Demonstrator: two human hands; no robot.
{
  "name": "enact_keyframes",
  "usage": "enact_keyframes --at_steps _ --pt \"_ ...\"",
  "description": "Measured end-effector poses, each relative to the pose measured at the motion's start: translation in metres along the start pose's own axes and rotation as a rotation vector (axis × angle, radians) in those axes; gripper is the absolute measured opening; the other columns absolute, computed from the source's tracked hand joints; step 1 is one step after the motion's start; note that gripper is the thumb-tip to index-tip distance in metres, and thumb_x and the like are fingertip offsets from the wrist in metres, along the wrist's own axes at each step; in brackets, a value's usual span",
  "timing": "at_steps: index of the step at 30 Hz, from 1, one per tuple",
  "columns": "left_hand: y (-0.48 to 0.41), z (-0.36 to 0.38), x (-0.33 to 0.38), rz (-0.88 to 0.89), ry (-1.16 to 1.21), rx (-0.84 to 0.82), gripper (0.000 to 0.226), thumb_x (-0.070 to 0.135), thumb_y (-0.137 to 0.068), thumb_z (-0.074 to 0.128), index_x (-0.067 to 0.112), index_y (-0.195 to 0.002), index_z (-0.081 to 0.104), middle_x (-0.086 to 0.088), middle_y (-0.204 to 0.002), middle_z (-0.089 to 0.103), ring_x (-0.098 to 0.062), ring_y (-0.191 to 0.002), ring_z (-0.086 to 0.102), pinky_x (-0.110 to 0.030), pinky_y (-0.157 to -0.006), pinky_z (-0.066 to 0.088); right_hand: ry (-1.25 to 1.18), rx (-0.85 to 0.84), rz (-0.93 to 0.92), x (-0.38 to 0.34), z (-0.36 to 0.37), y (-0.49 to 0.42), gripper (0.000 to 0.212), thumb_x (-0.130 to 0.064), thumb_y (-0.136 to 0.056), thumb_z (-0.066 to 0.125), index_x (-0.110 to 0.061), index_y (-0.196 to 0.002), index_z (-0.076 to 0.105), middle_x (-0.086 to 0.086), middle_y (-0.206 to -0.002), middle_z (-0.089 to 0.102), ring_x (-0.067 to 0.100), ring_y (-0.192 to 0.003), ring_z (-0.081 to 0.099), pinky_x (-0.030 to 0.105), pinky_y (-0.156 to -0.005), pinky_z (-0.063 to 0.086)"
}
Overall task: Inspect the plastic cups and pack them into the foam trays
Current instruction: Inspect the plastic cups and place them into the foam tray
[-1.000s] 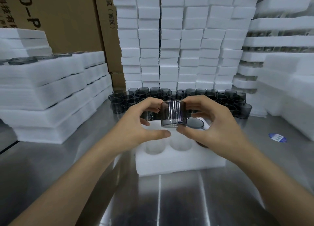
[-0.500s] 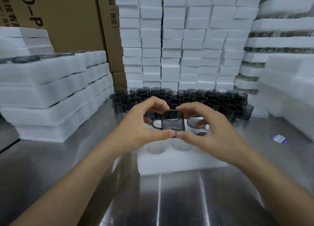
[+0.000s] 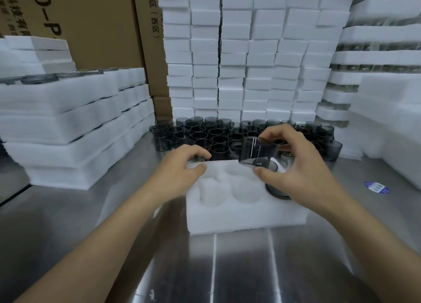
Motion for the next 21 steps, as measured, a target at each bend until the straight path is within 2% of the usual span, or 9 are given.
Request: enact_keyframes --at_steps 3,5,7,10,13,21 --pt "0.001 0.007 -0.002 -0.011 -0.029 -0.034 0.022 0.023 -0.103 0.068 0.042 -0.114 0.071 0.018 -0.12 0.065 -0.001 -0.116 0.059 -0.034 -0.106 0.046 0.029 -0.177 0.001 -0.003 0.017 0.004 0.053 -0.02 -0.077 0.09 -0.037 -0.117 0.06 -0.016 -0.117 0.065 0.009 -0.117 0.061 0.032 -0.098 0.047" --pt "0.003 0.009 0.0 -0.006 -0.048 -0.046 0.022 0.026 -0.103 0.067 0.046 -0.112 0.069 0.018 -0.123 0.065 -0.003 -0.121 0.059 -0.035 -0.109 0.045 0.018 -0.281 0.002 -0.006 0.029 0.008 0.053 -0.023 -0.077 0.091 -0.038 -0.117 0.06 -0.013 -0.113 0.065 0.01 -0.112 0.061 0.025 -0.093 0.045" --pt "0.003 0.01 0.002 0.009 -0.051 -0.04 0.022 0.027 -0.103 0.067 0.047 -0.111 0.069 0.017 -0.123 0.066 -0.005 -0.122 0.059 -0.036 -0.11 0.045 0.046 -0.321 -0.013 -0.01 0.032 0.009 0.052 -0.033 -0.075 0.092 -0.041 -0.116 0.06 -0.013 -0.109 0.064 0.01 -0.112 0.06 0.02 -0.094 0.042" --pt "0.003 0.009 0.003 0.024 -0.047 -0.031 0.021 0.027 -0.102 0.068 0.045 -0.113 0.07 0.016 -0.121 0.066 -0.003 -0.12 0.059 -0.036 -0.109 0.046 0.042 -0.336 -0.032 -0.016 0.028 0.008 0.043 -0.04 -0.077 0.091 -0.041 -0.112 0.066 -0.014 -0.108 0.064 0.009 -0.112 0.061 0.016 -0.093 0.041" --pt "0.003 0.008 0.003 0.037 -0.039 -0.027 0.022 0.026 -0.102 0.069 0.044 -0.114 0.071 0.016 -0.121 0.066 -0.002 -0.119 0.059 -0.035 -0.109 0.046 0.0 -0.321 -0.073 -0.023 0.024 0.007 0.02 -0.03 -0.084 0.088 -0.038 -0.098 0.075 -0.012 -0.095 0.066 0.011 -0.098 0.064 0.01 -0.087 0.041" --pt "0.005 0.008 0.006 0.042 -0.067 -0.028 0.021 0.025 -0.104 0.067 0.04 -0.117 0.072 0.014 -0.122 0.064 -0.007 -0.121 0.059 -0.04 -0.112 0.044 0.013 -0.269 -0.058 -0.028 0.036 0.011 0.018 -0.022 -0.082 0.09 -0.033 -0.091 0.08 -0.012 -0.086 0.068 0.013 -0.085 0.067 0.014 -0.075 0.046"
Point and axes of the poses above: each hand's wrist, its own y-axis away from the middle knuckle, its own z-axis out of the palm, x = y × z, the point moved 9 cm from there along -y, towards the middle knuckle
